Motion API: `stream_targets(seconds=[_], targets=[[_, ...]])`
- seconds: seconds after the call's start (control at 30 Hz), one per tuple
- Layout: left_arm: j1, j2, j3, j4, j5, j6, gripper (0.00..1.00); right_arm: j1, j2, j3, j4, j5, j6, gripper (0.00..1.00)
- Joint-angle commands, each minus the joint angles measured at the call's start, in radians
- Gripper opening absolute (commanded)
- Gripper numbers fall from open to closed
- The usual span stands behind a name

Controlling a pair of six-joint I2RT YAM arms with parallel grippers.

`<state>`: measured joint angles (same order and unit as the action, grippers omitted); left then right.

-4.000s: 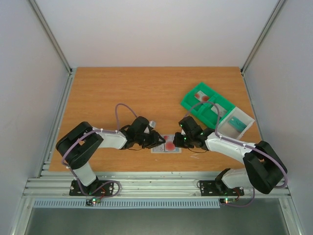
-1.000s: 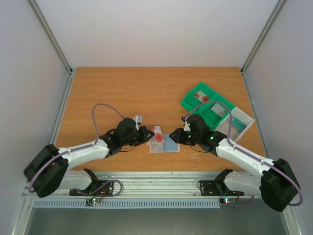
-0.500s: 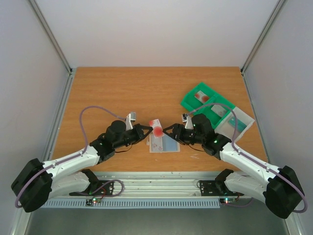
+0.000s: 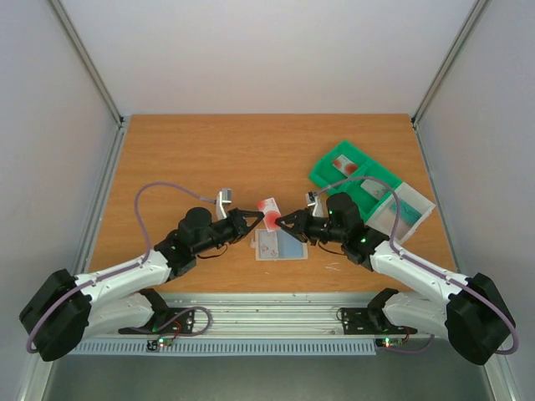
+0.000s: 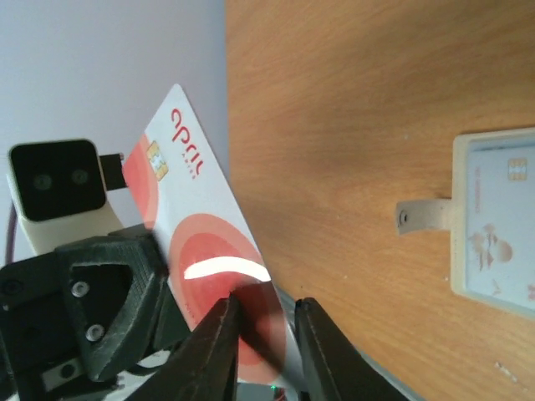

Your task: Take the credit cards out of the card holder

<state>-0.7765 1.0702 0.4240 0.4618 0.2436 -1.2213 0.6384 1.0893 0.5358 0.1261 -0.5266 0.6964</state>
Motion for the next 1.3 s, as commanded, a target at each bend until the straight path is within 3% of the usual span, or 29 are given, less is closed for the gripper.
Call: stream_targets(seconds=[0.0,0.1,0.23,0.43,0.77,0.9,1.07,1.17,1.27], targets=[[-0.006,0.017,-0.004,0.117,0.021,-0.002,0.0,-0.003,-0.016,-0.013,0.03,-0.03,-0.034,0.14],[-0.006,-0.004,-0.011,0.111,0.031,0.007,0.05,-0.003,-0.053,-0.005,-0.02,-0.04,-0.094,0.02],[0.0,-0.052,0.031,-0.019,0.114,0.11,0.26,-0.006,-0.113,0.058,-0.205,-0.073,-0.247,0.01],[0.006,-0.147,0.081,-0.216,0.228,0.273,0.48,-0.007,-0.166,0.143,-0.423,-0.221,-0.441,0.01],[0.024,-0.279,0.108,-0.454,0.286,0.374,0.6,-0.007,-0.211,0.22,-0.581,-0.389,-0.612,0.01],[0.028,-0.289,0.151,-0.568,0.319,0.435,0.6,-0.007,-0.217,0.232,-0.574,-0.463,-0.621,0.01],[0.028,-0.266,0.176,-0.572,0.377,0.467,0.53,-0.007,-0.207,0.233,-0.584,-0.475,-0.627,0.01],[0.028,-0.246,0.167,-0.524,0.411,0.451,0.42,-0.008,-0.198,0.227,-0.566,-0.49,-0.611,0.02],[0.027,-0.227,0.153,-0.474,0.439,0.426,0.21,-0.007,-0.195,0.223,-0.561,-0.491,-0.607,0.02]])
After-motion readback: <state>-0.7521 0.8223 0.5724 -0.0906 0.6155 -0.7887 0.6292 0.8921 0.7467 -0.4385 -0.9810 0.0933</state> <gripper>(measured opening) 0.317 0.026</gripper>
